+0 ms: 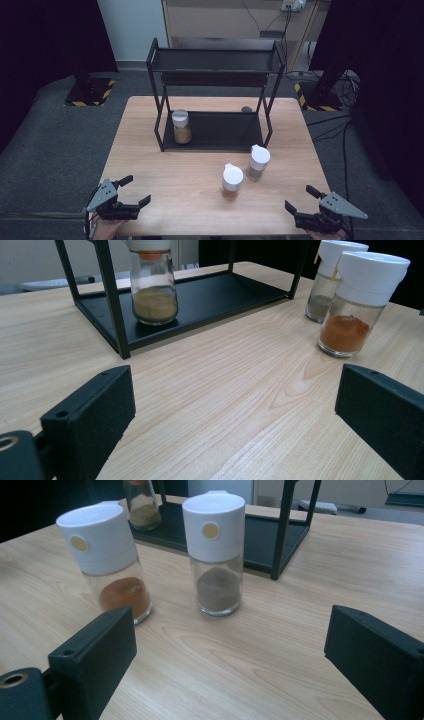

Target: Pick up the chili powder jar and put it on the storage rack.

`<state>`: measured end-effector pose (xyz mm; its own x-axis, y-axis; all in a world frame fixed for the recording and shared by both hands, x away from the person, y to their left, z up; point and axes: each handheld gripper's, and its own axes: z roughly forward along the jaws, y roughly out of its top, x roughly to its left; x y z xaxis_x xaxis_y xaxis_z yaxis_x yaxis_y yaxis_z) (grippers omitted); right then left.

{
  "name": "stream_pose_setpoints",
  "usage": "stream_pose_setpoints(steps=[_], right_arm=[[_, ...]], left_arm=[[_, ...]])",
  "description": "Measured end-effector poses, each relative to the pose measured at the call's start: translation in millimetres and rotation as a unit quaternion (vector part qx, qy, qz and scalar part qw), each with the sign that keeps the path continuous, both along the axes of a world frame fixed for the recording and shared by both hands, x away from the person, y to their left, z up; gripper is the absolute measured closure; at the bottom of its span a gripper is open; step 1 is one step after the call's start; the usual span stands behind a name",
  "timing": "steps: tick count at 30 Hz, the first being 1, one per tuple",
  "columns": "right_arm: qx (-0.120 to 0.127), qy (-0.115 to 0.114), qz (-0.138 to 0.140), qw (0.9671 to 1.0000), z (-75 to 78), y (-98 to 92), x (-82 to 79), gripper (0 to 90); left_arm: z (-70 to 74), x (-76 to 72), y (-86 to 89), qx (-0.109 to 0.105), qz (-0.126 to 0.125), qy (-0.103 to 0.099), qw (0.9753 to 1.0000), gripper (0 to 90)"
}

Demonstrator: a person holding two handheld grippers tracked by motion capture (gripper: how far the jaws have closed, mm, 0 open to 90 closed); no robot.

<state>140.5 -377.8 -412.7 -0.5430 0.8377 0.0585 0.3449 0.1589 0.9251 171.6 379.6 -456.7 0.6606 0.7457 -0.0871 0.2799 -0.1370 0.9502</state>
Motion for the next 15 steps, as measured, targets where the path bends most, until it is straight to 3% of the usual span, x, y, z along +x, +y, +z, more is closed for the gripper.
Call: stream_pose_setpoints(steps=[15], right_arm=[[0.003, 0.002, 0.027, 0.9996, 27.0, 9.2, 14.1, 6.6]], left_arm=[[0.6, 1.5, -0.3, 0.001, -0.003, 0.006, 1.0, 1.6]])
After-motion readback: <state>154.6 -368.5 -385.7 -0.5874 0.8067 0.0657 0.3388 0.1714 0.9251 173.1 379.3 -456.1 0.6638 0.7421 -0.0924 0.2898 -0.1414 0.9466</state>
